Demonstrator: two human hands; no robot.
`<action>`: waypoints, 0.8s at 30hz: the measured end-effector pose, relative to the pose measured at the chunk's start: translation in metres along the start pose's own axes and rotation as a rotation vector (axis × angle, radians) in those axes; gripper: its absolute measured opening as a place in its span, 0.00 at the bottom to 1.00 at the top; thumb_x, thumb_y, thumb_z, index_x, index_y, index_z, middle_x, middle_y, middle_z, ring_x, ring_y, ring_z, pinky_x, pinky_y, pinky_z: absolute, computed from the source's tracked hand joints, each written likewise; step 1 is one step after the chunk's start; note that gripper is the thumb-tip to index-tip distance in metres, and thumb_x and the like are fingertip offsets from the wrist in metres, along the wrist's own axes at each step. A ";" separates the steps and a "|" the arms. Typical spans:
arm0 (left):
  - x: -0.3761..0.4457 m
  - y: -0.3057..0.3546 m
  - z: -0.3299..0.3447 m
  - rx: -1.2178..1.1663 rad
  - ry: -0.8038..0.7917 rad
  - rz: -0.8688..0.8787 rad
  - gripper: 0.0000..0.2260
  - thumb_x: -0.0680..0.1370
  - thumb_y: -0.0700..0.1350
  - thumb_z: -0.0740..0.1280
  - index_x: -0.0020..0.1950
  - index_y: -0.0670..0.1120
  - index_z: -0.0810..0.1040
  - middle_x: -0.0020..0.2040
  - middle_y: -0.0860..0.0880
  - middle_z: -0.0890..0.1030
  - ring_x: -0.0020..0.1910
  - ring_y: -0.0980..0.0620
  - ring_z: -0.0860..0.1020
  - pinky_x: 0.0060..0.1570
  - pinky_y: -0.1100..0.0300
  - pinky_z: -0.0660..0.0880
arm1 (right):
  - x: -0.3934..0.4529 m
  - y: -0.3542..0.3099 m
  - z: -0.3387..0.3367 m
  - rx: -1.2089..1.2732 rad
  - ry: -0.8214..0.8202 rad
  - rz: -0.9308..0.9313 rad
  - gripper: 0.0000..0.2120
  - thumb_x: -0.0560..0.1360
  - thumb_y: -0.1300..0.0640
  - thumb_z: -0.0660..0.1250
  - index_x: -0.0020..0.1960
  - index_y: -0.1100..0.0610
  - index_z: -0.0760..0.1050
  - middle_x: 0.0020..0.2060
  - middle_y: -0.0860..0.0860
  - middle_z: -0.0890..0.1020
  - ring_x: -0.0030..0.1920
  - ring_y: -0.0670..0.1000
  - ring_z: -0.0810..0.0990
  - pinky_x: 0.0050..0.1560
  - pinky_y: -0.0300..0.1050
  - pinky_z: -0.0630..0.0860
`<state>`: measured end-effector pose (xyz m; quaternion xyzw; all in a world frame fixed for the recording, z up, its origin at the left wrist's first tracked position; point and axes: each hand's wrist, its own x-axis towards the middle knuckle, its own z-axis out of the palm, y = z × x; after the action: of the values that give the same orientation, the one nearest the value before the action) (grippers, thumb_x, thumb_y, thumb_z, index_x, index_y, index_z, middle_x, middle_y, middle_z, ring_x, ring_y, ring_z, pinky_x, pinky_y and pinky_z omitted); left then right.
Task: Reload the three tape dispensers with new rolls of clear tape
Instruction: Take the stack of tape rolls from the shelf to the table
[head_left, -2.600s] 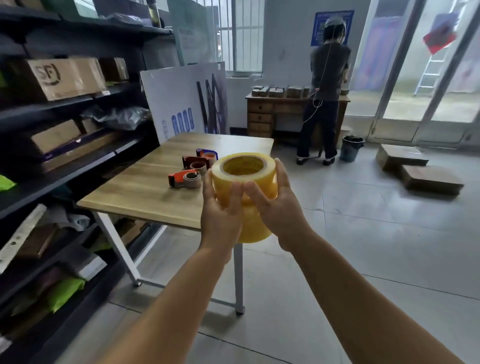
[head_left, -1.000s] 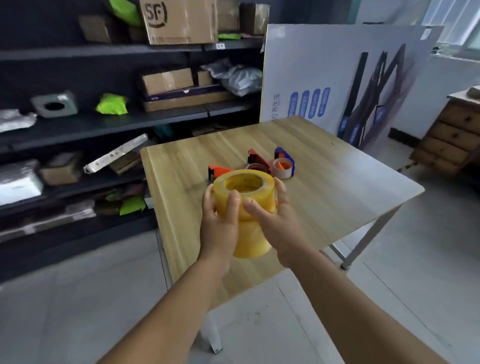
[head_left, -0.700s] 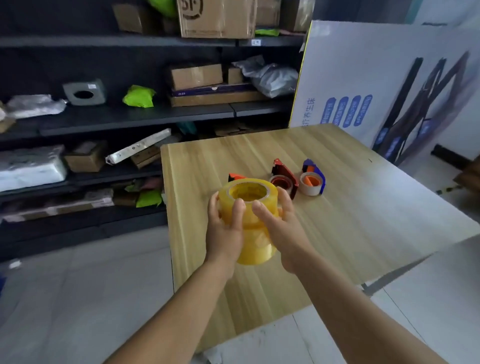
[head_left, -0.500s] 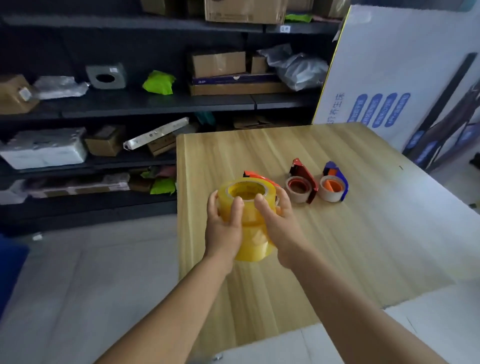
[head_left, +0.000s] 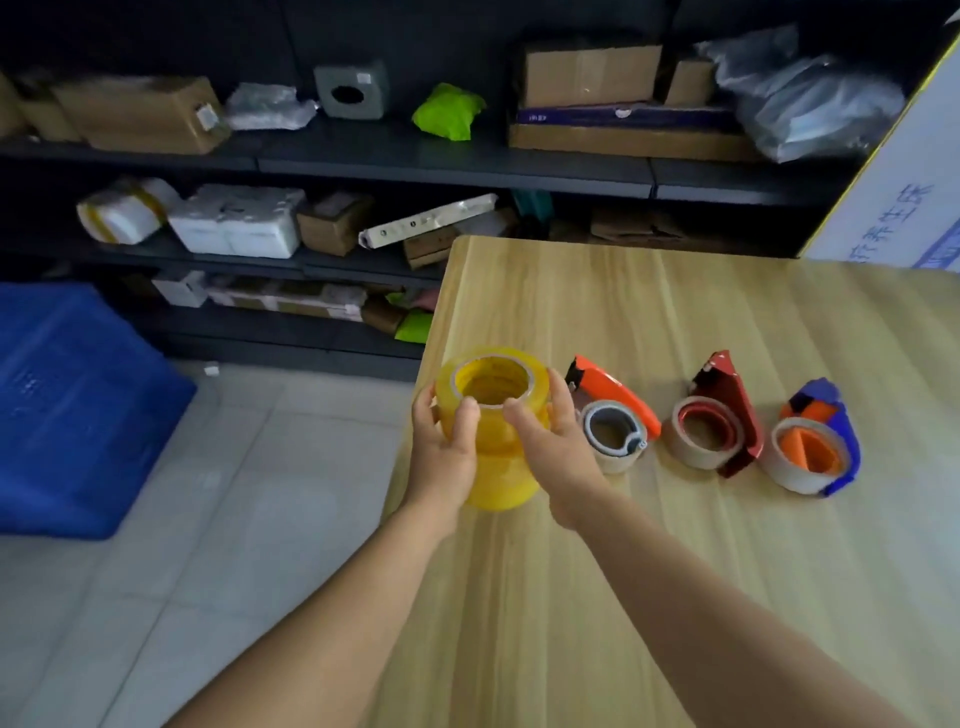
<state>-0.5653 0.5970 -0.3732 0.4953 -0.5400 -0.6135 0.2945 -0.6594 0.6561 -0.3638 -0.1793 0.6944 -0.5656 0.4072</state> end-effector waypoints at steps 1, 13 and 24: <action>0.004 -0.001 0.002 0.002 0.003 -0.009 0.30 0.68 0.63 0.61 0.70 0.60 0.62 0.66 0.52 0.73 0.61 0.49 0.74 0.62 0.43 0.72 | 0.005 0.000 -0.002 -0.003 -0.015 0.005 0.35 0.76 0.46 0.66 0.76 0.37 0.50 0.74 0.46 0.61 0.72 0.50 0.62 0.63 0.45 0.63; 0.035 -0.015 0.012 0.028 0.002 -0.091 0.32 0.71 0.50 0.61 0.74 0.57 0.56 0.68 0.52 0.72 0.64 0.51 0.72 0.64 0.51 0.70 | 0.042 0.024 -0.005 -0.020 -0.134 0.000 0.37 0.77 0.57 0.65 0.77 0.40 0.46 0.71 0.42 0.61 0.68 0.42 0.60 0.63 0.41 0.61; 0.049 -0.014 0.022 0.199 0.039 -0.124 0.30 0.79 0.48 0.55 0.77 0.55 0.45 0.74 0.47 0.64 0.70 0.44 0.66 0.63 0.52 0.66 | 0.061 0.022 -0.001 -0.151 -0.160 0.039 0.39 0.77 0.53 0.63 0.76 0.38 0.40 0.75 0.42 0.58 0.73 0.48 0.60 0.70 0.47 0.61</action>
<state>-0.5998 0.5650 -0.4022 0.5662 -0.5607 -0.5643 0.2159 -0.6926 0.6202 -0.4066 -0.2406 0.7035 -0.4877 0.4575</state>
